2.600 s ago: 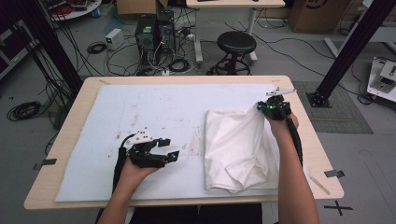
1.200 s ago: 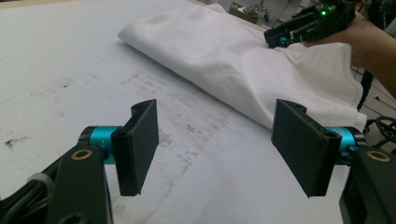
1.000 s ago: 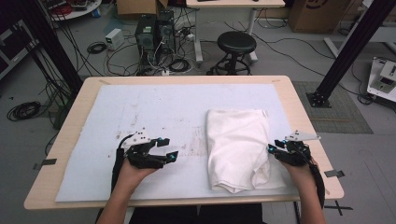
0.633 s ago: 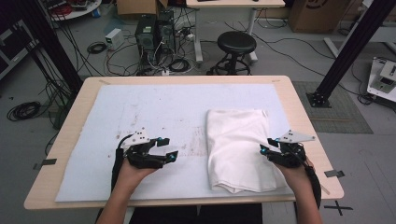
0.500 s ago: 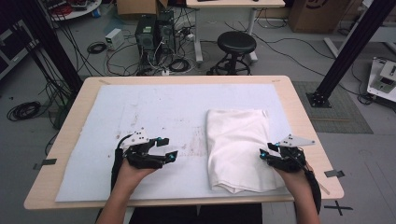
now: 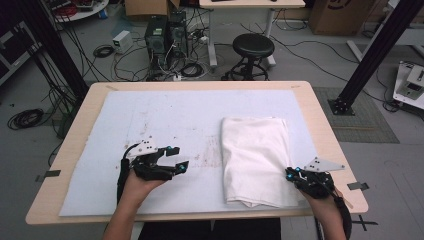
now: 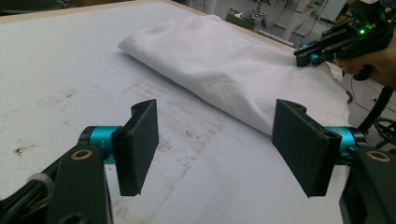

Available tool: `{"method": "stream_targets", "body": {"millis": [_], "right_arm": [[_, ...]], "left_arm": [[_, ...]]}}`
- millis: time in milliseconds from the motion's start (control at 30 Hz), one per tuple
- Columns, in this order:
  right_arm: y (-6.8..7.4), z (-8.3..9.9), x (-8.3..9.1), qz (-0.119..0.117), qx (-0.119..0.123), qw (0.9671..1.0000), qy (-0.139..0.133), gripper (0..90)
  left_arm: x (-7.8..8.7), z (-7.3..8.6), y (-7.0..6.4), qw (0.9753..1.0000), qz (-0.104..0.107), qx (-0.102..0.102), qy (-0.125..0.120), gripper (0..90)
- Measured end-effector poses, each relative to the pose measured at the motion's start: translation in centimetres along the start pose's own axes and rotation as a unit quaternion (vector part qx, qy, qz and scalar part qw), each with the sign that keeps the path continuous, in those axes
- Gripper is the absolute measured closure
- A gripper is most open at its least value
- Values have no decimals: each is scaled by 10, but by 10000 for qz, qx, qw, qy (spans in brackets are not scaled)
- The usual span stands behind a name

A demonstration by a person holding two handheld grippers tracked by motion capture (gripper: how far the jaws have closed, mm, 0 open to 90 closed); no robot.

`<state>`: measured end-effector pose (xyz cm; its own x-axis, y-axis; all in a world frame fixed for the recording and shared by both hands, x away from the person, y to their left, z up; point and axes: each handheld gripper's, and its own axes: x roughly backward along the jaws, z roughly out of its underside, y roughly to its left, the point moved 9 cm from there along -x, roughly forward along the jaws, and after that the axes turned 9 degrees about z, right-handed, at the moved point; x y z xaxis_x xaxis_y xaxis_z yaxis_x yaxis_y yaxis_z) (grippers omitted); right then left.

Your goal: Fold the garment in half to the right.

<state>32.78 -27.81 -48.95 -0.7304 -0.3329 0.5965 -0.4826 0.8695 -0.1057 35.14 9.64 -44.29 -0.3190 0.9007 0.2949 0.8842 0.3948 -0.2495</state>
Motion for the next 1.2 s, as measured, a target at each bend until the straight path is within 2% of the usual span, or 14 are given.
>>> {"method": "stream_targets", "body": {"millis": [100,233,333,500,567,667,733,767,833,933,1000,1033,1100,1200], "right_arm": [[6,-12,3,-99,-136,9994,-288,634],[30,-33,2,-387,39,9980,-506,576],[56,-46,-6,-740,231,9954,-563,563],[98,-56,-30,-1259,603,9895,-380,563],[112,-54,-41,-1420,725,9870,-186,567],[136,-46,-52,-1719,969,9803,98,617],[151,-38,-54,-1889,1193,9744,257,658],[154,-37,-53,-1786,1290,9753,178,684],[157,-35,-48,-1895,1349,9724,197,746],[159,-33,-43,-1944,1321,9718,188,745],[157,-34,-40,-1996,1351,9704,131,671],[154,-36,-38,-1972,1338,9712,78,593],[144,-43,-33,-1906,1207,9742,-72,555],[112,-56,-28,-1460,909,9846,-303,523]], "left_arm": [[1,-1,0,10000,-2,11,-33,321],[1,-1,0,10000,2,7,-29,321],[0,-1,0,10000,-1,23,-32,321],[0,0,1,10000,6,26,-10,321],[0,0,1,10000,4,30,-17,321],[1,0,2,10000,-5,31,-32,320],[1,0,2,10000,-14,50,-50,320],[2,0,3,10000,-20,50,-48,320],[2,0,3,10000,-24,48,-45,320],[0,1,1,10000,6,44,-32,320],[0,1,0,10000,16,27,-15,320],[0,0,0,10000,19,19,-17,320],[0,0,0,10000,22,24,-28,320],[1,0,0,10000,18,31,-46,320]]}}
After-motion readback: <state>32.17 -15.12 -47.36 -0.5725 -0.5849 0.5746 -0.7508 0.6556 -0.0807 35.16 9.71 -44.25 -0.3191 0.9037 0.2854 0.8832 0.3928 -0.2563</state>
